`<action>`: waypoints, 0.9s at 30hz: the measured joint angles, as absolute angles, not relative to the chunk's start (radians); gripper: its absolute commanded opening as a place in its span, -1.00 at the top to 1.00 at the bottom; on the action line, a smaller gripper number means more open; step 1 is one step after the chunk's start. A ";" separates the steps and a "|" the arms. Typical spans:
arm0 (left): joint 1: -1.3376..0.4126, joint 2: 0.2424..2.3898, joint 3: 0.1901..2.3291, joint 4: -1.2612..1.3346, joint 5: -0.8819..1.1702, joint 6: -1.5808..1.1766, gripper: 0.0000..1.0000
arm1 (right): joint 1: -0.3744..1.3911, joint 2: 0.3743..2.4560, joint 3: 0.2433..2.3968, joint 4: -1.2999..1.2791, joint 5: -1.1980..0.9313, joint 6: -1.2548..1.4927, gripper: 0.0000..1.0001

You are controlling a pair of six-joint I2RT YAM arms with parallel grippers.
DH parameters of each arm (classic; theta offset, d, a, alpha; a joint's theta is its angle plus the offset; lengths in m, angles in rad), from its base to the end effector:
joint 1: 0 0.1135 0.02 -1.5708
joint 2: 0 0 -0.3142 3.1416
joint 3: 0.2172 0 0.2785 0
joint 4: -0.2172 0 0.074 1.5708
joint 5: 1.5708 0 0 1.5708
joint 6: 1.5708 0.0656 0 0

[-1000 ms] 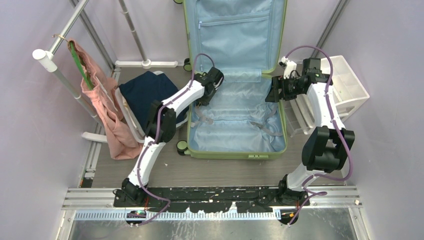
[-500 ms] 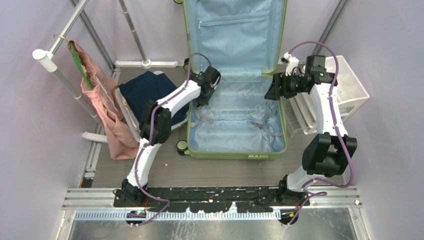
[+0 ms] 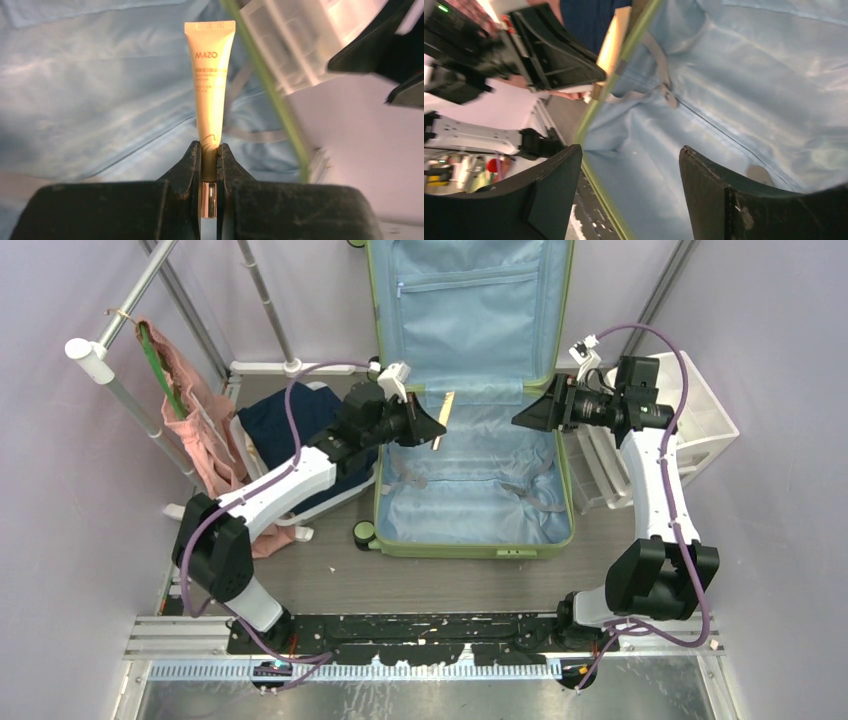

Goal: Open, take out, and arrange the luggage
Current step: Pick up the personal item from the luggage.

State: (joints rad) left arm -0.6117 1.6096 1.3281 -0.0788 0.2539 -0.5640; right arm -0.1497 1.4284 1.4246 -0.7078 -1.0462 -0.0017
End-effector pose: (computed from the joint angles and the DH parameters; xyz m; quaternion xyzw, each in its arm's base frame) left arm 0.3498 -0.2655 0.3611 0.0915 0.8138 -0.3996 0.4119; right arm 0.3333 0.0071 0.4137 -0.1493 0.8008 0.4256 0.3941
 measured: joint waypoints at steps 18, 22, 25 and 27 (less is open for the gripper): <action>-0.725 1.666 1.147 0.551 0.275 -1.137 1.00 | 0.007 1.430 1.331 -0.282 -1.010 0.546 -0.57; -0.738 1.666 1.133 0.562 0.264 -1.150 1.00 | 0.047 1.441 1.331 -0.249 -0.974 0.578 -0.24; -0.743 1.666 1.133 0.575 0.258 -1.153 1.00 | 0.075 1.455 1.329 -0.237 -0.955 0.588 -0.11; -0.744 1.665 1.131 0.580 0.251 -1.153 1.00 | 0.085 1.464 1.324 -0.231 -0.941 0.593 -0.03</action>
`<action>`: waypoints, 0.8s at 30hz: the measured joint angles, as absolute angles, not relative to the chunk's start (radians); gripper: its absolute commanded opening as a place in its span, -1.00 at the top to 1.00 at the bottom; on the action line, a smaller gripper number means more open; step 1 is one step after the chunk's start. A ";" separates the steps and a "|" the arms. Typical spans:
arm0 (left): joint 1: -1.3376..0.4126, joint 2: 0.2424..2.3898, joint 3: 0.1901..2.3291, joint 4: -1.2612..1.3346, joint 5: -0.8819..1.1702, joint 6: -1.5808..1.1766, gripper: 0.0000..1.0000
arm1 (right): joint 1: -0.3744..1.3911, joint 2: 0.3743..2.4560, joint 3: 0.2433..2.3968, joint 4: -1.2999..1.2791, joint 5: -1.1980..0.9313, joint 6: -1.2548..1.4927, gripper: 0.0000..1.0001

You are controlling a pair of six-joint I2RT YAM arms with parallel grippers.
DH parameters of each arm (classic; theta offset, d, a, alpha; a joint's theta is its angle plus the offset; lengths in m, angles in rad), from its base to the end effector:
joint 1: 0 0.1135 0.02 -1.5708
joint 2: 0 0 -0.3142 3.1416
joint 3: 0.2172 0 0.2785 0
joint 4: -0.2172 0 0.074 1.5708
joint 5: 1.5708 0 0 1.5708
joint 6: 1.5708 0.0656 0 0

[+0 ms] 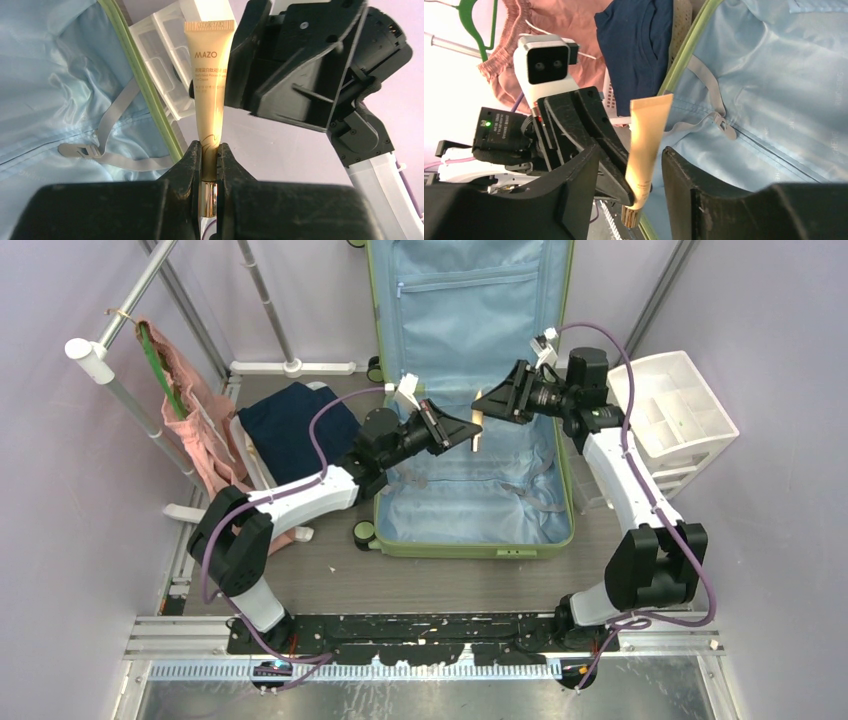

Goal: Open, take out, and arrange the luggage
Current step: Pick up the personal item from the luggage.

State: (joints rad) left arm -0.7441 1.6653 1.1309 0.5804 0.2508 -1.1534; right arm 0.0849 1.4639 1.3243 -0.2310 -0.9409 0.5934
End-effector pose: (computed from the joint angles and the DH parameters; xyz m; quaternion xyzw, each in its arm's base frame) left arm 0.3213 -0.3179 0.3458 -0.0507 0.6893 -0.6334 0.3479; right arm 0.3633 0.0841 0.4067 -0.0627 0.7764 0.5202 0.3503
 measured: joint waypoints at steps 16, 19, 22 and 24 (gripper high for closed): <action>-0.745 1.651 1.116 0.574 0.243 -1.158 -0.38 | 0.123 1.500 1.350 -0.297 -0.925 0.535 0.74; -0.745 1.608 1.083 0.543 0.245 -1.136 -0.49 | 0.109 1.500 1.425 -0.404 -0.917 0.424 0.74; -0.739 1.547 1.037 0.499 0.247 -1.090 -0.51 | 0.064 1.499 1.496 -0.498 -0.900 0.302 0.74; -0.732 1.496 1.006 0.447 0.247 -1.031 -0.54 | -0.004 1.499 1.532 -0.574 -0.867 0.197 0.74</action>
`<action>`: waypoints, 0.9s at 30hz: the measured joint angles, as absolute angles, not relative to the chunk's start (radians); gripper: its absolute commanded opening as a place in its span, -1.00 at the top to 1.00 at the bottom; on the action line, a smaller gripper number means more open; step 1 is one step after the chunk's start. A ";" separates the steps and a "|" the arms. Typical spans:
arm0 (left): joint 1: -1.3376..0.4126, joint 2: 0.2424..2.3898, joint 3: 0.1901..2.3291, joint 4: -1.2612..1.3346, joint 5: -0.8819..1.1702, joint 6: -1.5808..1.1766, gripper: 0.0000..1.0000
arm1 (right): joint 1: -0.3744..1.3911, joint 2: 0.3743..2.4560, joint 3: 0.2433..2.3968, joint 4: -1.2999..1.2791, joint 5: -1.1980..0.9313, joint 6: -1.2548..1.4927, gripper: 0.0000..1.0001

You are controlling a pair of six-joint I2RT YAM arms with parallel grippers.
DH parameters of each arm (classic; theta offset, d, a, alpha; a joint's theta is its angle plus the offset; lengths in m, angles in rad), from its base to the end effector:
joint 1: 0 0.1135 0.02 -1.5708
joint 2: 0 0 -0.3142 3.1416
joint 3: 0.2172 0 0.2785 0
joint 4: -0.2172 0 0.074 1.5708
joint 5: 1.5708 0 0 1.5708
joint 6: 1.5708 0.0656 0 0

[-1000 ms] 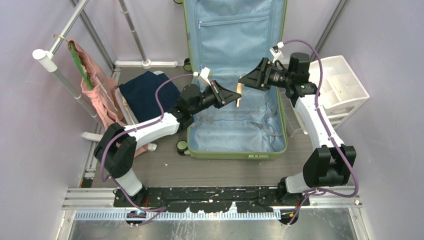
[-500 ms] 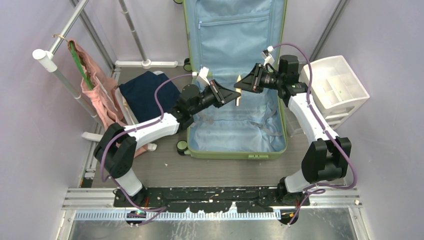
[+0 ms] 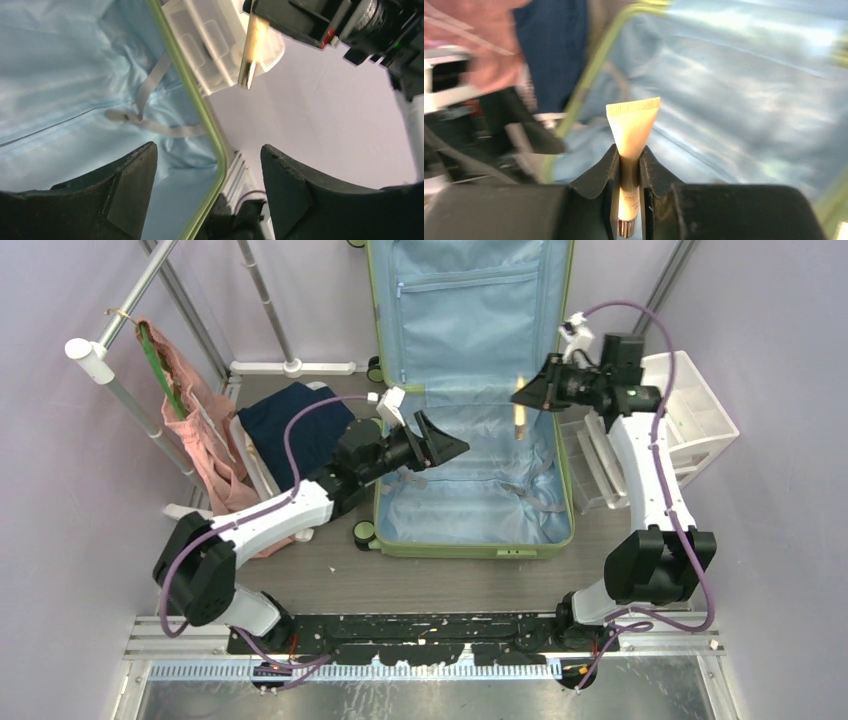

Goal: Open, take out, and arrange the luggage
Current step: Pick up the personal item from the luggage, then place the personal item in the drawer.

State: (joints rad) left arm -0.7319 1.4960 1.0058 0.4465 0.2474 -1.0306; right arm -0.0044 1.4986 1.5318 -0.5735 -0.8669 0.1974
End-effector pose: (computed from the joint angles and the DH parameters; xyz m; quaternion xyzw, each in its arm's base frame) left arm 0.2884 -0.2807 0.3457 -0.0223 0.7216 -0.5861 0.3678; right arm 0.3672 0.0484 0.4360 -0.1264 0.8065 0.4069 0.4099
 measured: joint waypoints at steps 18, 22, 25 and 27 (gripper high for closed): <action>-0.576 1.282 0.970 0.105 0.238 -0.669 -0.64 | -0.097 1.554 1.410 -0.711 -0.017 -0.459 0.62; -0.564 1.282 0.970 0.093 0.257 -0.663 -0.65 | -0.098 1.617 1.382 -0.667 0.051 -0.483 0.43; -0.553 1.282 0.970 0.091 0.271 -0.657 -0.65 | -0.098 1.666 1.373 -0.655 0.080 -0.492 0.13; -0.544 1.282 0.970 0.091 0.277 -0.652 -0.65 | -0.098 1.694 1.369 -0.648 0.095 -0.490 -0.16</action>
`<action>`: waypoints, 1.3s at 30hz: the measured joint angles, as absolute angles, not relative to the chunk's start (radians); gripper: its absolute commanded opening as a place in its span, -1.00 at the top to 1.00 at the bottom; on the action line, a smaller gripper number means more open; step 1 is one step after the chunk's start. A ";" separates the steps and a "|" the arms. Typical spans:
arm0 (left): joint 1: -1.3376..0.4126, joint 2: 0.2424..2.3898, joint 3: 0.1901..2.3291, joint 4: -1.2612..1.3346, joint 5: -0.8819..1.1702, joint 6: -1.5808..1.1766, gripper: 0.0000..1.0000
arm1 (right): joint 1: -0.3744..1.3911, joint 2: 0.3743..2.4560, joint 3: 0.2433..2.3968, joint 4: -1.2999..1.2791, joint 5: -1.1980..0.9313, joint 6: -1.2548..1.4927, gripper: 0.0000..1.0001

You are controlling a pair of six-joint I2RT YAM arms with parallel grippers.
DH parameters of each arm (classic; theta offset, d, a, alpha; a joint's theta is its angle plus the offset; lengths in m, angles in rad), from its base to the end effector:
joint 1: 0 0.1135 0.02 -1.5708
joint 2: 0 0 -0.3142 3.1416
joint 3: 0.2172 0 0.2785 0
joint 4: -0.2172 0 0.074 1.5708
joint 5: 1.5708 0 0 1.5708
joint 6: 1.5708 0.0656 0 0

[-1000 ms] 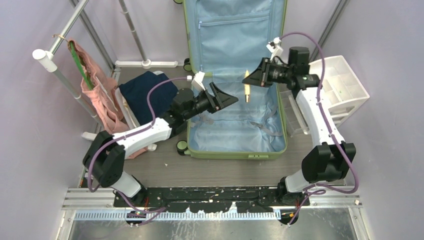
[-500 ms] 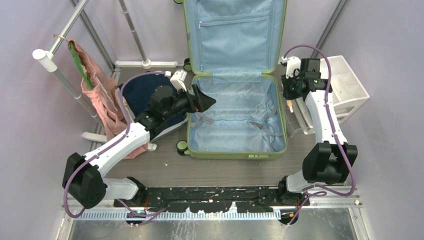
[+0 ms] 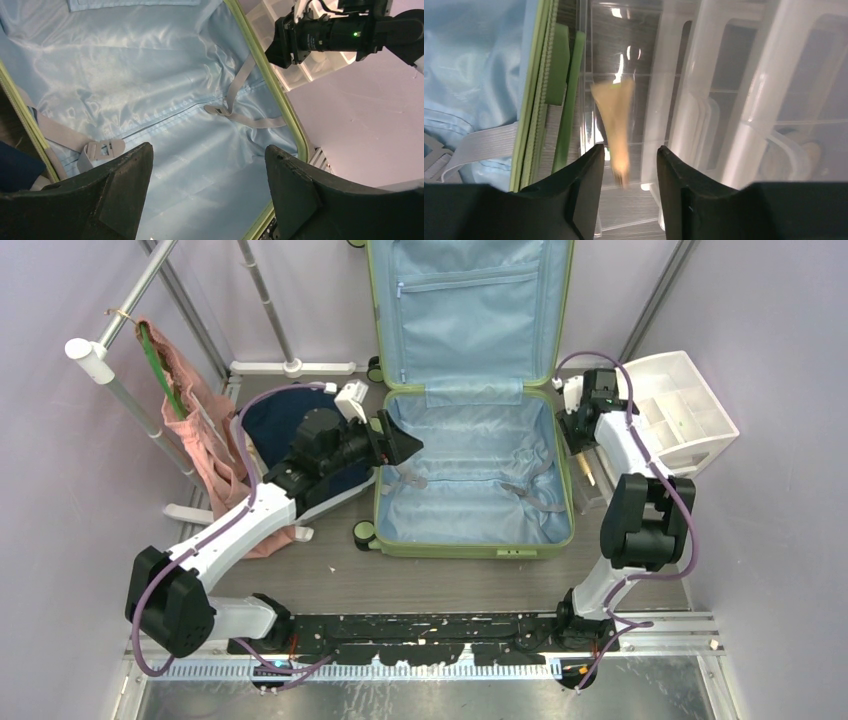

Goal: Open, take out, and arrange the luggage
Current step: Place the personal item in the drawer, then close the drawer of the storage box.

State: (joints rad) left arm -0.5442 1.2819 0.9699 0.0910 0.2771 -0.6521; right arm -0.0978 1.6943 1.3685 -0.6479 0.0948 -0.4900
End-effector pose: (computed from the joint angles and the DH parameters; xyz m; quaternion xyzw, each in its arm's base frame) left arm 0.2829 -0.1922 0.3583 0.0445 0.7768 -0.4376 0.4507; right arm 0.4113 -0.0466 0.2799 -0.1723 0.9391 -0.1285 0.2681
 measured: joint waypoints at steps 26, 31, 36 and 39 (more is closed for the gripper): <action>-0.505 1.271 0.960 0.073 0.300 -0.664 -0.65 | -0.207 1.672 1.288 -0.878 -0.219 -0.484 0.87; -0.505 1.273 0.960 0.075 0.300 -0.683 -0.66 | -0.208 1.676 1.259 -0.845 -0.226 -0.478 0.87; -0.505 1.273 0.959 0.076 0.300 -0.705 -0.65 | -0.209 1.698 1.214 -0.746 -0.214 -0.456 0.86; -0.504 1.272 0.959 0.076 0.299 -0.710 -0.65 | -0.210 1.707 1.185 -0.677 -0.197 -0.440 0.84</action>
State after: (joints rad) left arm -0.5037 1.2724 0.9588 0.0757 0.2993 -0.7097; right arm -0.2096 1.7069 1.1847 -0.6769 -0.1974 -0.4400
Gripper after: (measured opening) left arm 0.827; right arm 0.072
